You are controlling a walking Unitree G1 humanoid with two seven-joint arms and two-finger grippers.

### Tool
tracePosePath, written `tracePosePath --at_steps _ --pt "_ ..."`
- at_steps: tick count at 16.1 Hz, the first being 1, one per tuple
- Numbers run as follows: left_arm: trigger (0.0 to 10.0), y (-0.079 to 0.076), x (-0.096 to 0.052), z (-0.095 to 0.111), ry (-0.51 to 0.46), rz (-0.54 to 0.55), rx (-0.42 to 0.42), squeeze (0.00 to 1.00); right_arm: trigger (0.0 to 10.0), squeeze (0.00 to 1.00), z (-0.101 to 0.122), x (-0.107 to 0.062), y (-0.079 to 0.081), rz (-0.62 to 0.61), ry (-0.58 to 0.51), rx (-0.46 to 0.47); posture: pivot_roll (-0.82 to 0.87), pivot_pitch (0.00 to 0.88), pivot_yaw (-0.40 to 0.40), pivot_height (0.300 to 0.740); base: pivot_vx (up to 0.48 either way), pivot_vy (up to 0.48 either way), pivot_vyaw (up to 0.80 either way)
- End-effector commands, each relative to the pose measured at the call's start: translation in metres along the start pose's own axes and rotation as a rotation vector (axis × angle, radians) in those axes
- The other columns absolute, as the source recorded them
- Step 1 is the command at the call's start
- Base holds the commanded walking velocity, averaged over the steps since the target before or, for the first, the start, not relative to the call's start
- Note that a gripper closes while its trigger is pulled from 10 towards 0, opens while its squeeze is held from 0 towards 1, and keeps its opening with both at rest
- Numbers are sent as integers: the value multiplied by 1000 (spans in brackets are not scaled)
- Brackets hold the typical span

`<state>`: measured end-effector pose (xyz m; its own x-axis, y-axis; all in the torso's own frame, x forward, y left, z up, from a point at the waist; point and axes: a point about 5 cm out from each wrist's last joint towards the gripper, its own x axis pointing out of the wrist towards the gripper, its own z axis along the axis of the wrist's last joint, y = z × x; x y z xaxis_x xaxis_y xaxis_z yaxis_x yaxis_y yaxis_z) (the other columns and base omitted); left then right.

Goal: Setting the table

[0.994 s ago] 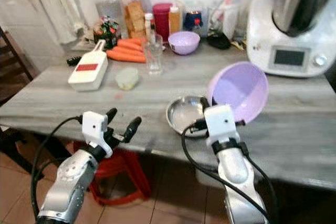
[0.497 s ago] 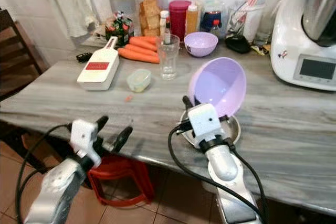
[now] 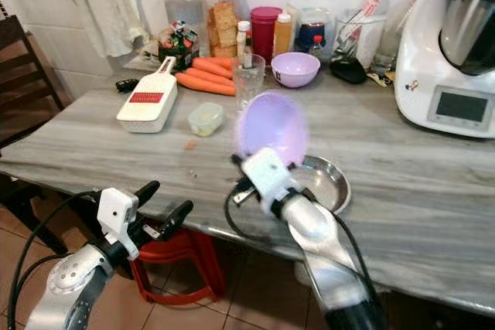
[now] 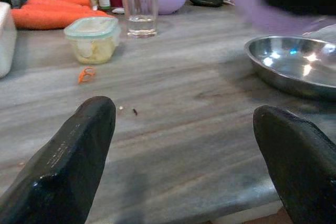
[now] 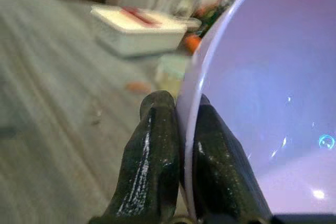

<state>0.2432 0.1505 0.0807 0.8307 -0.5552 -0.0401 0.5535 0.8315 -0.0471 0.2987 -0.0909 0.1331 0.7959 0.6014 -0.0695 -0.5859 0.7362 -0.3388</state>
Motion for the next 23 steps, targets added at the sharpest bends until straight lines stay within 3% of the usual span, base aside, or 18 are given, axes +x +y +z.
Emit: tracePosePath --at_steps 1,4,8,13,14,15,16,23 --pt "10000 -1 1 5 -12 -27 16 0 10000 0 -3 11 0 31 43 -16 -21 0 44 740 0 0 0" --pt "10000 -3 0 5 -21 -28 17 0 10000 0 -5 27 1 97 84 10 -8 0 36 740 0 0 0" --pt "10000 -4 -3 1 -14 -27 18 0 10000 0 -17 32 11 189 123 7 3 0 30 740 0 0 0" --pt "10000 -2 -3 -2 -8 -32 16 0 10000 0 -23 31 11 217 158 -27 -2 0 39 740 0 0 0" --pt "10000 -1 -2 -3 -5 -34 15 0 10000 294 -24 31 11 220 158 -32 -6 0 42 740 0 0 0" --pt "10000 0 -2 -5 -2 -37 14 0 10000 694 -24 30 11 226 158 -36 -6 0 42 740 0 0 0" --pt "10000 0 -1 -7 1 -39 12 0 10000 1000 -22 29 11 227 150 -48 -8 0 47 740 0 0 0" --pt "10000 0 1 -13 5 -47 12 0 10000 1000 -13 28 11 232 128 -65 -6 0 51 740 0 0 0"
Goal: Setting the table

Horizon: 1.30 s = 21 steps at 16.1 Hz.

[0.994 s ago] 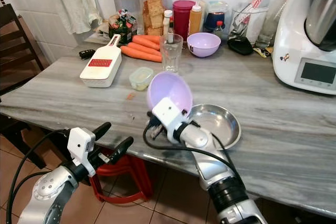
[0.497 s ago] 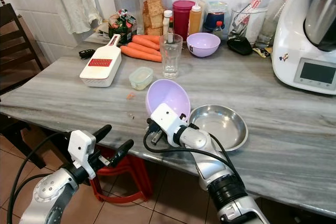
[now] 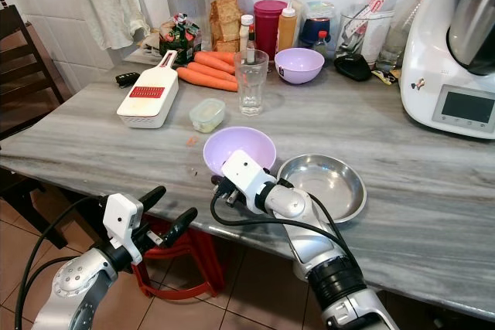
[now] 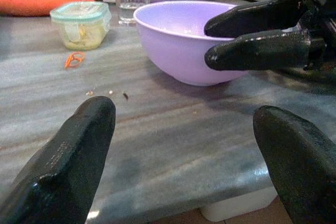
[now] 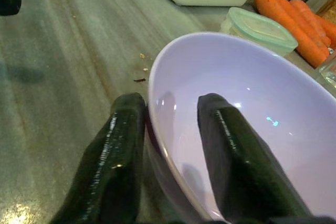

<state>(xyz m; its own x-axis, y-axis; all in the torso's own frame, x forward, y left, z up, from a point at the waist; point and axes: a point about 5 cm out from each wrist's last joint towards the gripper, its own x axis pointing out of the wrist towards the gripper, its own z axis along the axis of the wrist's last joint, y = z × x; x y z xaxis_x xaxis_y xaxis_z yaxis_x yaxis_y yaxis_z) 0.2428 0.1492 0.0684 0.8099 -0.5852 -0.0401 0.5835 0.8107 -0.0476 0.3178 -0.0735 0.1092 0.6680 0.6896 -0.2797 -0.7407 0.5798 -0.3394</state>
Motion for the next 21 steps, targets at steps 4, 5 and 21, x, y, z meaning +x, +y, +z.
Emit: tracePosePath --at_steps 4,5,21 --pt "10000 -6 1 6 -25 -58 -13 0 10000 1000 20 -3 -3 -25 -71 -14 -1 0 47 740 0 0 0" --pt "10000 -7 1 8 -27 -68 -16 0 10000 1000 23 -6 -4 -42 -84 -5 -1 0 47 740 0 0 0" --pt "10000 -12 8 21 -43 -101 -6 0 10000 1000 -12 -82 -36 -734 39 151 -34 0 67 740 0 0 0"
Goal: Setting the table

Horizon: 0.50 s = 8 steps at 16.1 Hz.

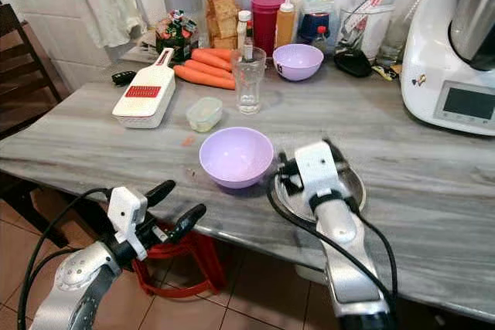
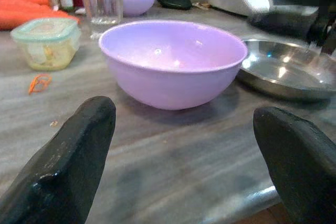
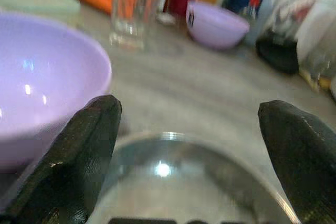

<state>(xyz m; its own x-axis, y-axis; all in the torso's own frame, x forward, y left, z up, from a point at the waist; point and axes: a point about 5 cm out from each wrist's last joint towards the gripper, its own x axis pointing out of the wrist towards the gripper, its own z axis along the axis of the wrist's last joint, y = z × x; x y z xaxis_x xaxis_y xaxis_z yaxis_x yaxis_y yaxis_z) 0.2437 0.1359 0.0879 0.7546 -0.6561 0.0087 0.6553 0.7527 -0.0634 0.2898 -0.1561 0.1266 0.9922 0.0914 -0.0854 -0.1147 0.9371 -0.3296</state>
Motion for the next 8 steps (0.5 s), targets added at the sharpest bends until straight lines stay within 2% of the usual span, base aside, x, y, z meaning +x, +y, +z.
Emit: tracePosePath --at_steps 1,5,8 --pt "10000 -1 1 4 -2 -9 10 0 10000 1000 3 -1 -3 -22 5 4 -33 0 65 740 0 0 0" --pt "10000 -3 2 10 -10 -7 6 0 10000 1000 -11 -7 -4 -55 110 10 -28 0 59 740 0 0 0" --pt "10000 -4 2 11 -6 -4 3 0 10000 1000 -18 -7 -5 -41 159 65 -28 0 59 740 0 0 0"
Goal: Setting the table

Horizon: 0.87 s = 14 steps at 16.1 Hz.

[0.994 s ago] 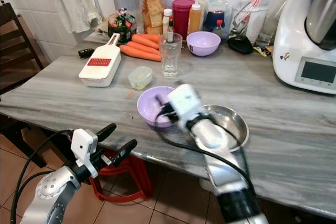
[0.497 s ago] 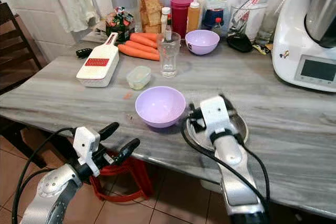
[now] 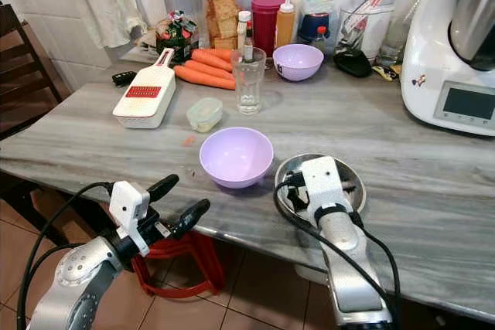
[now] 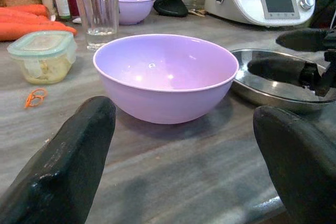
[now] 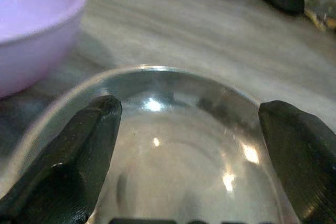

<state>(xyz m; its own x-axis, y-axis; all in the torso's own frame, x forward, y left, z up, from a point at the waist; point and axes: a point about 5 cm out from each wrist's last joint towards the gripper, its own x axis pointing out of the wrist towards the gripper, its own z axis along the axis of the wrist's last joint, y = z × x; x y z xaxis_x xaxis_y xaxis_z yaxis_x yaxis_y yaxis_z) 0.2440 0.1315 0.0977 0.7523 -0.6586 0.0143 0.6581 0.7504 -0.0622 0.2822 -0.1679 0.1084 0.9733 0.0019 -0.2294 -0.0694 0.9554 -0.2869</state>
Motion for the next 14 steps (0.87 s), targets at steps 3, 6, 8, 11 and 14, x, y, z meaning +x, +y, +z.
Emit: tracePosePath --at_steps 3,6,8,11,14 --pt "10000 0 -1 2 7 -3 5 0 10000 1000 -8 2 -7 2 66 39 -28 0 59 740 0 0 0" --pt "10000 0 -2 3 10 -1 5 0 10000 910 -16 -1 -3 33 114 85 -27 0 62 740 0 0 0" --pt "10000 -1 -2 2 17 -6 4 0 10000 725 -20 -2 8 124 138 114 -26 0 62 740 0 0 0" --pt "10000 0 -2 3 19 -8 8 0 10000 522 -21 -5 17 184 152 128 -24 0 61 740 0 0 0" --pt "10000 1 -2 1 21 -4 6 0 10000 353 -20 -5 20 204 153 141 -24 0 60 740 0 0 0"
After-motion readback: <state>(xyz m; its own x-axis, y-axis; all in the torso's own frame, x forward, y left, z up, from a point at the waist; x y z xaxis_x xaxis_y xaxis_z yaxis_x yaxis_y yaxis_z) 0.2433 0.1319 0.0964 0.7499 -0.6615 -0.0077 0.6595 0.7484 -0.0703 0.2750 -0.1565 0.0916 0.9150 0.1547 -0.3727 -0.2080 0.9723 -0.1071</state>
